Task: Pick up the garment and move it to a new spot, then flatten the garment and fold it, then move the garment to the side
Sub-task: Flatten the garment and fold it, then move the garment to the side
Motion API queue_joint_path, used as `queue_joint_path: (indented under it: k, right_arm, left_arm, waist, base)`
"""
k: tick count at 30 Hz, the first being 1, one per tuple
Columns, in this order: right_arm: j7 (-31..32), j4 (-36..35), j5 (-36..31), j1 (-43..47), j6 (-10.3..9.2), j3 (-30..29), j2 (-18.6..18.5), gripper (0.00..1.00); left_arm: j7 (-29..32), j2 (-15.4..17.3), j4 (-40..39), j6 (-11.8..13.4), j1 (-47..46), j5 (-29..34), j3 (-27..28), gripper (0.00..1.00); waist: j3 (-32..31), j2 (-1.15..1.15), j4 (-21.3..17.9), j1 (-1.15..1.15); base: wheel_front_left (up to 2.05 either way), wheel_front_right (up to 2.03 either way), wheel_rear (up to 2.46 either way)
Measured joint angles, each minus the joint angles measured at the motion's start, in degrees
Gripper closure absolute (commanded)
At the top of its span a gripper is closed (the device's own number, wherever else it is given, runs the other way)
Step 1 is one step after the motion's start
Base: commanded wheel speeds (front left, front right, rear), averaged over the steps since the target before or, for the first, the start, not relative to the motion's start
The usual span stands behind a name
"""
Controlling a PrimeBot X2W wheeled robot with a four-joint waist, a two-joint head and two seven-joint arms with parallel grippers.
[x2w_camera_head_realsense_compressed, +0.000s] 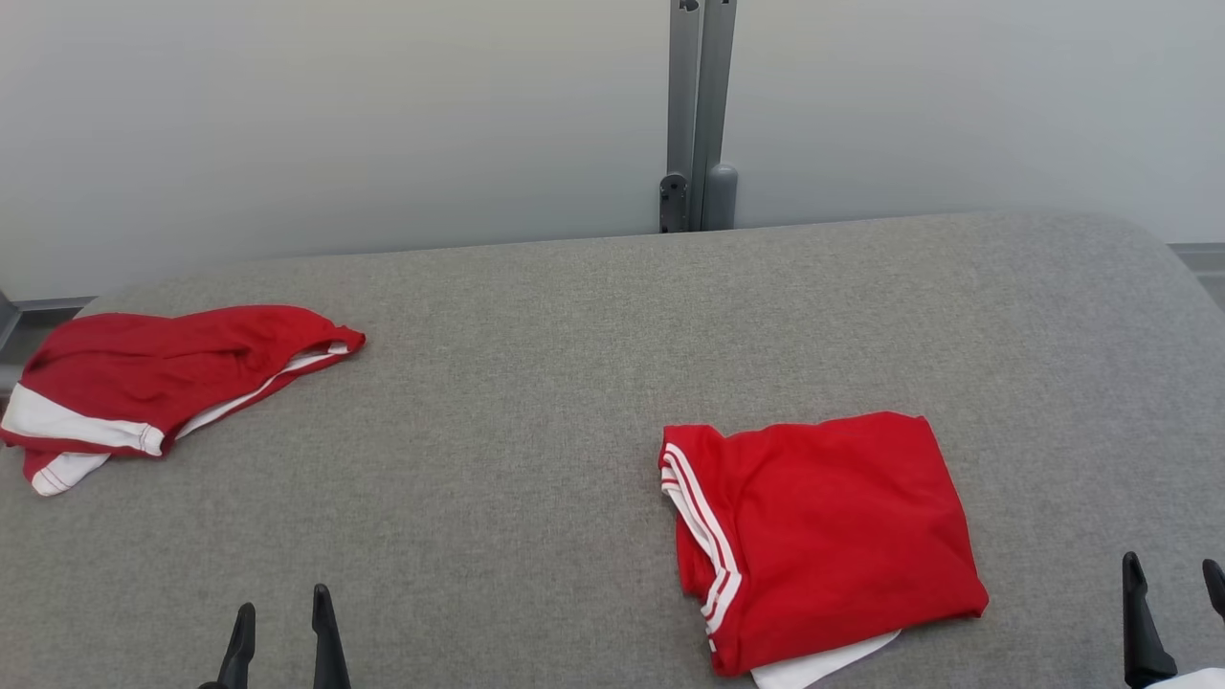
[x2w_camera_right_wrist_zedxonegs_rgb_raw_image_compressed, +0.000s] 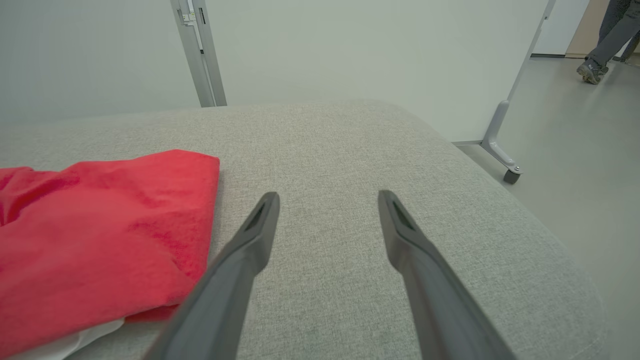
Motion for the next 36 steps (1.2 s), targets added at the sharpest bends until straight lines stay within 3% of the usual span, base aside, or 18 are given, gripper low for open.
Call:
queue_joint_path:
  k: [7, 13, 18, 20, 23, 33, 34, 35, 36]
  right_arm:
    - [-0.01, -0.51, -0.48, -0.53, 0.00, 0.23, 0.99, 0.00]
    - [1.05, 1.64, 5.33, -5.68, 0.00, 6.30, -1.60, 0.00]
    - [18.18, 1.92, 18.46, -12.87, -0.01, 12.79, -5.84, 0.00]
    - [26.32, 1.72, 21.11, -14.94, -0.01, 15.68, -8.20, 0.00]
    - [34.03, 2.34, 24.35, -18.58, -0.05, 16.42, -8.88, 0.00]
    - [42.30, 13.03, 23.06, -27.37, -0.07, 18.70, -7.71, 0.00]
    - [42.72, 13.23, 23.53, -28.17, -0.07, 19.52, -7.71, 0.17]
    - [42.66, 13.16, 24.47, -29.00, -0.07, 19.98, -7.78, 0.93]
    - [42.29, 13.16, 25.69, -29.97, -0.07, 20.28, -7.82, 1.00]
  left_arm:
    - [0.00, 0.00, -0.05, -0.09, 0.00, 0.46, 0.48, 0.00]
    - [-0.01, 0.00, -0.42, -0.27, -0.25, 0.60, 0.07, 0.00]
    - [0.00, 0.00, -1.00, -0.54, -1.56, 0.97, -0.85, 0.00]
    - [0.00, 0.00, -1.18, -0.60, -2.38, 1.08, -1.22, 0.00]
    - [-0.01, 0.00, -1.33, -0.62, -4.11, 1.21, -2.00, 0.00]
    - [0.00, 0.00, -1.66, 0.41, -8.87, 1.08, -4.89, 0.00]
    - [0.00, 0.00, -1.74, 0.53, -9.19, 1.05, -4.98, 0.00]
    - [0.00, 0.00, -1.86, 0.62, -9.50, 1.01, -5.06, 0.00]
    - [0.00, 0.00, -1.98, 0.89, -9.85, 1.01, -5.17, 0.00]
  waist:
    - [0.13, 0.00, 0.00, 0.00]
    - [1.12, 0.00, 0.11, 0.00]
    - [2.78, 0.00, 0.62, 0.00]
    - [3.84, 0.00, 0.84, 0.00]
    - [5.69, 0.00, 1.22, 0.00]
    - [12.31, 0.00, 3.73, 0.00]
    - [12.91, 0.00, 3.99, 0.00]
    - [13.48, 0.00, 4.21, 0.00]
    - [14.13, 0.00, 4.41, 0.00]
  base:
    - [0.00, 0.00, 0.00]
    - [0.00, 0.00, 0.00]
    - [0.00, 0.00, 0.00]
    - [0.00, 0.00, 0.00]
    - [0.00, 0.00, 0.00]
    - [0.00, 0.00, 0.00]
    - [0.00, 0.00, 0.00]
    - [0.00, 0.00, 0.00]
    - [0.00, 0.00, 0.00]
